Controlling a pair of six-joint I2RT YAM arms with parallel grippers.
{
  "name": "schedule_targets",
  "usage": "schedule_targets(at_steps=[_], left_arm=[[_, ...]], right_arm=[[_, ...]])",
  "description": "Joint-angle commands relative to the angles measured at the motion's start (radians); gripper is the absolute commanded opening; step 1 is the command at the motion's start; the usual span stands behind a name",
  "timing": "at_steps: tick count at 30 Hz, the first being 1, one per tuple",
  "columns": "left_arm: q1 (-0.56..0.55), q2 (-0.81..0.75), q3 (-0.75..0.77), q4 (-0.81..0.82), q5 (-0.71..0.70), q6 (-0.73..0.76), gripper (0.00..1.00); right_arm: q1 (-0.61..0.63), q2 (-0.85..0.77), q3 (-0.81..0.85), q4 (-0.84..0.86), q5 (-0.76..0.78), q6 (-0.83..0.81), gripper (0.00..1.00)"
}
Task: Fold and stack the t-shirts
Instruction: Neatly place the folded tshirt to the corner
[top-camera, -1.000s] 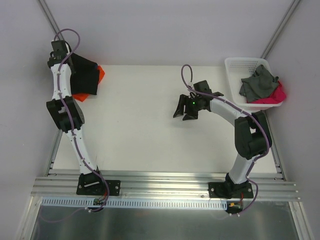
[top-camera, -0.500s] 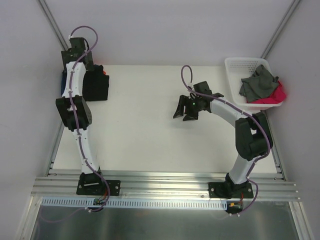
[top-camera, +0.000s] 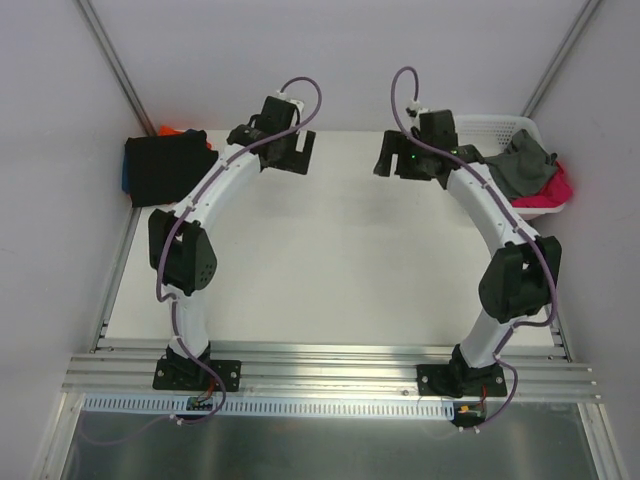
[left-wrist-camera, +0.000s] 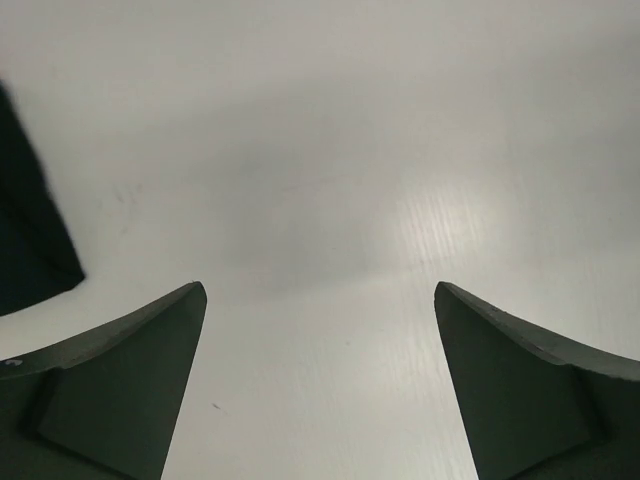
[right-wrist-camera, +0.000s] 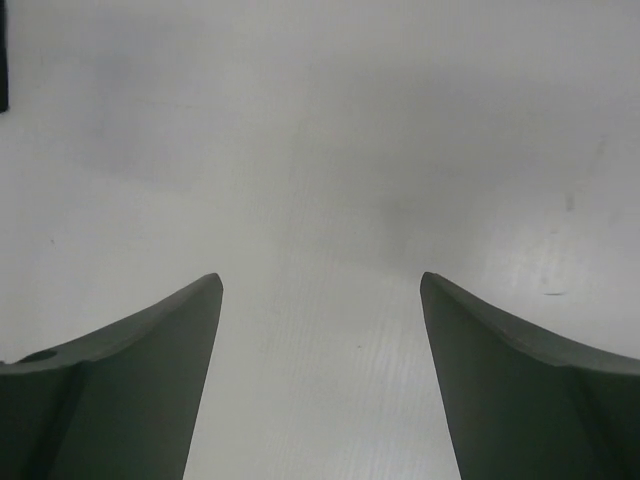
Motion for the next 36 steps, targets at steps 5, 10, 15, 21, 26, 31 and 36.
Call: schedule_targets(at_steps=[5,10,15,21,26,31,36], left_arm=[[0.0,-0.043,0.045,-0.033,0.031,-0.067,0.99],[-0.02,-0.032,0.056,-0.032,-0.023,-0.042,0.99],[-0.05,-0.029,0.051,-0.033,-0.018,-0.041,0.99],[-0.084,-0.022,0.065,-0.027,-0.04,-0.032,0.99],[-0.086,-0.022,0.057,-0.027,-0.051,-0.035,0.99],[-0.086,-0.018,0.071,-0.027,-0.045,-0.041,0.99],[-0.086,-0.02,0.064,-0.029,-0.037,-0.047,0.99]], right_arm=[[-0.055,-0.036,0.358,-0.439,0.238,-0.116,0.92],[-0.061,-0.151,0.247,-0.445,0.245,-0.116,1.0],[-0.061,-0.237,0.167,-0.415,0.198,-0.095,0.97],[-0.061,-0.284,0.156,-0.39,0.198,-0.087,0.97],[-0.068,-0.29,0.144,-0.369,0.198,-0.09,0.97],[-0.077,-0.29,0.141,-0.356,0.198,-0.101,0.97],[-0.078,-0.286,0.142,-0.353,0.198,-0.101,0.97]])
